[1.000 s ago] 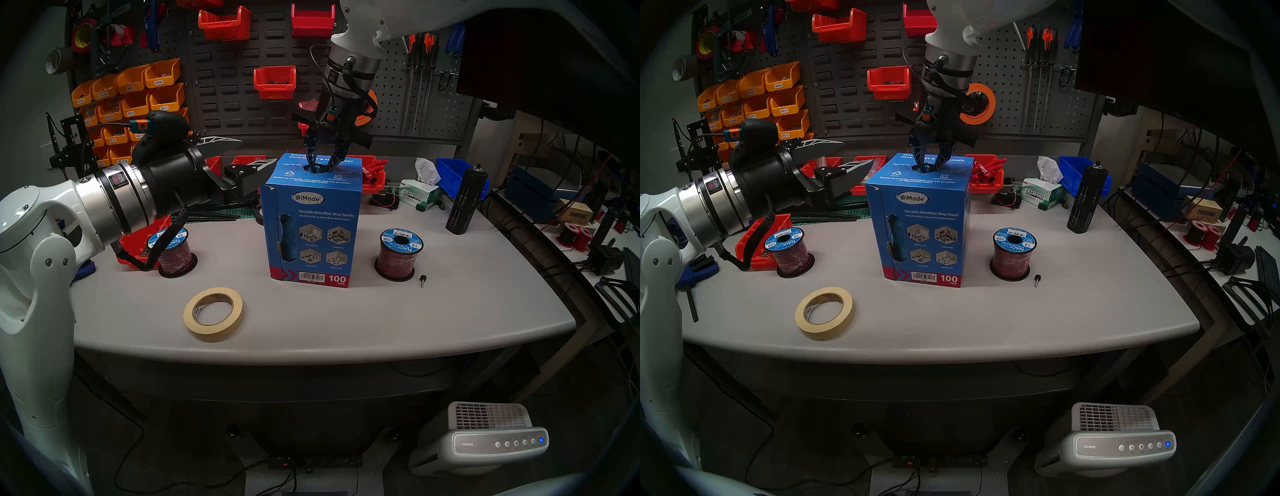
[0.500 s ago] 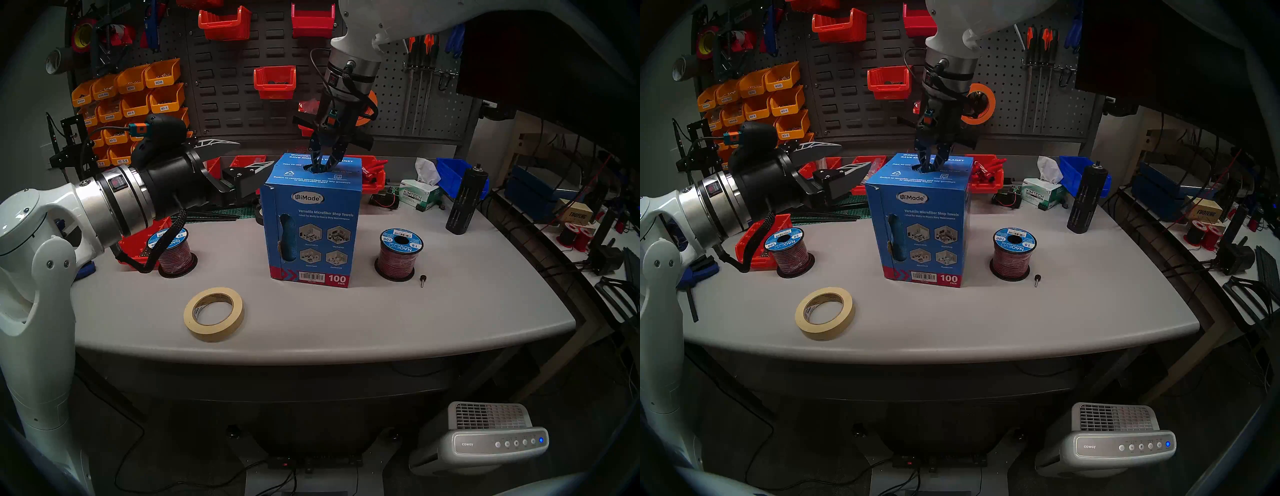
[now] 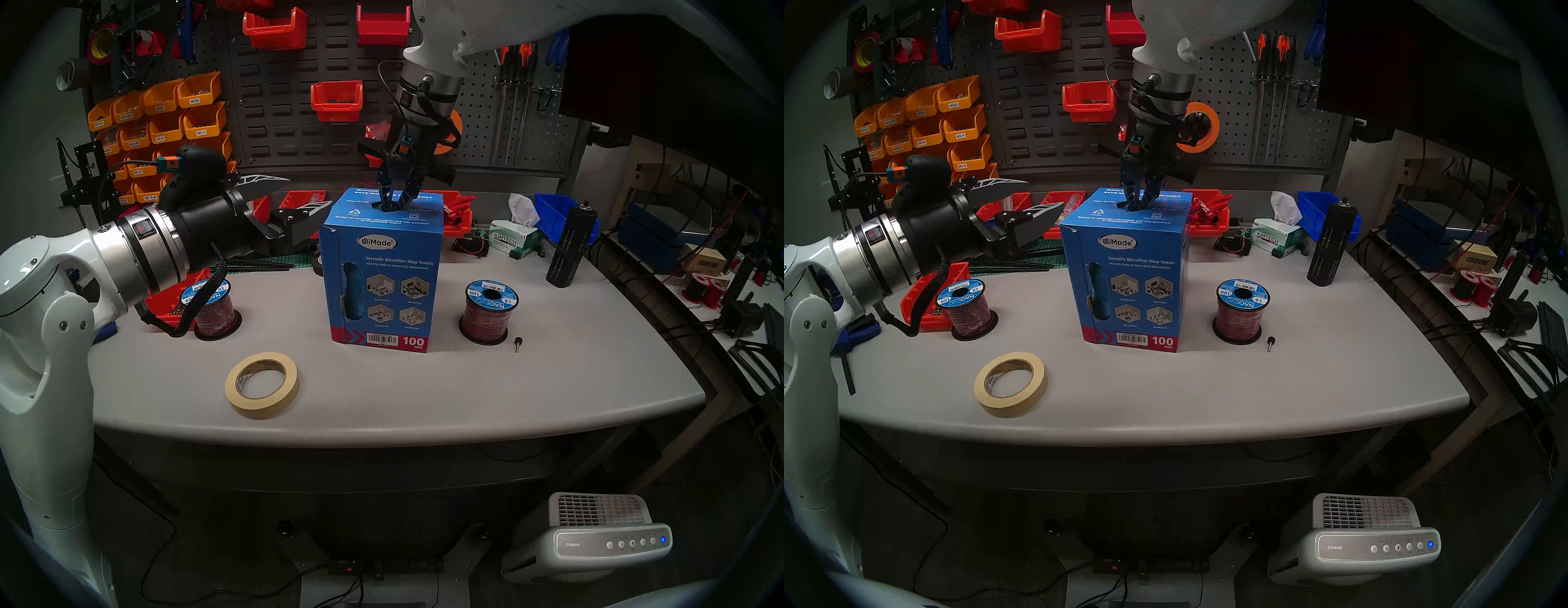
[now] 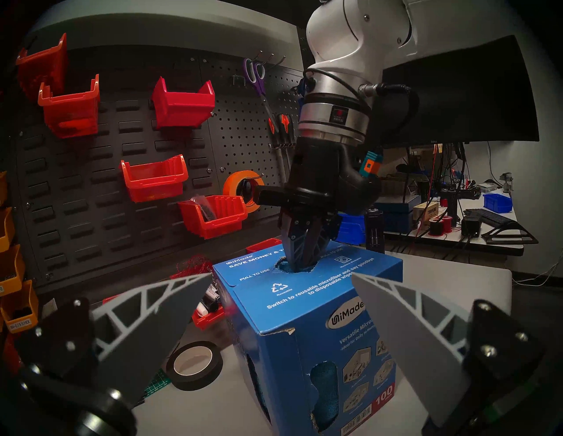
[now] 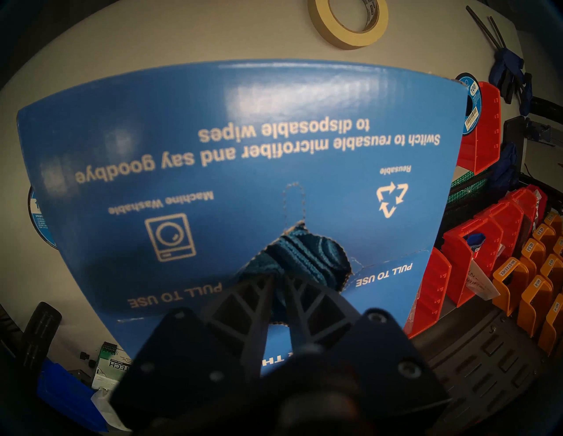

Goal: Take out a shop towel

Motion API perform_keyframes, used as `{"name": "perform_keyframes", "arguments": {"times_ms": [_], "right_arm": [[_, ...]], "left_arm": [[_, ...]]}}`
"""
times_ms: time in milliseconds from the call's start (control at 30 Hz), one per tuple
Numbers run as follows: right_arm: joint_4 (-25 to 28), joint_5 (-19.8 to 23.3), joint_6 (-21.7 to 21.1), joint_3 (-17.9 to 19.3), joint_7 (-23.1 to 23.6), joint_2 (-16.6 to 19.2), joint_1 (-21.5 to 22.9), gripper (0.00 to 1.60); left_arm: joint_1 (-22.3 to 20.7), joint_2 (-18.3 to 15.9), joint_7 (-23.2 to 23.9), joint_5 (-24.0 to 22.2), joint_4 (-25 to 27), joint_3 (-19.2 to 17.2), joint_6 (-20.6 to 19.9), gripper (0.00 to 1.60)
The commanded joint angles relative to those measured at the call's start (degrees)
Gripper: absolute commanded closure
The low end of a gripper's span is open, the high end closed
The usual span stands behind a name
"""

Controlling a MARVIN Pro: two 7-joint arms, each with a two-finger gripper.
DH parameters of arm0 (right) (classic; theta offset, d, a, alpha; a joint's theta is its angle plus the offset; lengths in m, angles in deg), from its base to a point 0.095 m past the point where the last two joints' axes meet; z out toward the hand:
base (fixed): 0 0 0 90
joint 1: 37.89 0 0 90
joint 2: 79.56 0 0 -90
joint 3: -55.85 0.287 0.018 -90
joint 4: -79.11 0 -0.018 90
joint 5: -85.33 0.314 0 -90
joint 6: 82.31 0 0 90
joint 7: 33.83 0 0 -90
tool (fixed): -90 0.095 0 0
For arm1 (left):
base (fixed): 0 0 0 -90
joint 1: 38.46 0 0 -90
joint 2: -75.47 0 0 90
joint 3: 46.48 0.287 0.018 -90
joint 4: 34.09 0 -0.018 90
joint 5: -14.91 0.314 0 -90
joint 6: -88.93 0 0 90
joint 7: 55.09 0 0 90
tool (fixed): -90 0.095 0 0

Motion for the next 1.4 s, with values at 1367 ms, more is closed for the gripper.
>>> {"name": "perform_keyframes", "arguments": {"times_ms": [1367], "right_arm": [[-5.1, 1.8, -0.1, -0.7, 2.6, 0.8, 4.2, 1.60]], "left_arm": [[-0.3, 2.0, 2.6, 2.4, 0.6, -1.1, 1.4, 0.00]]}}
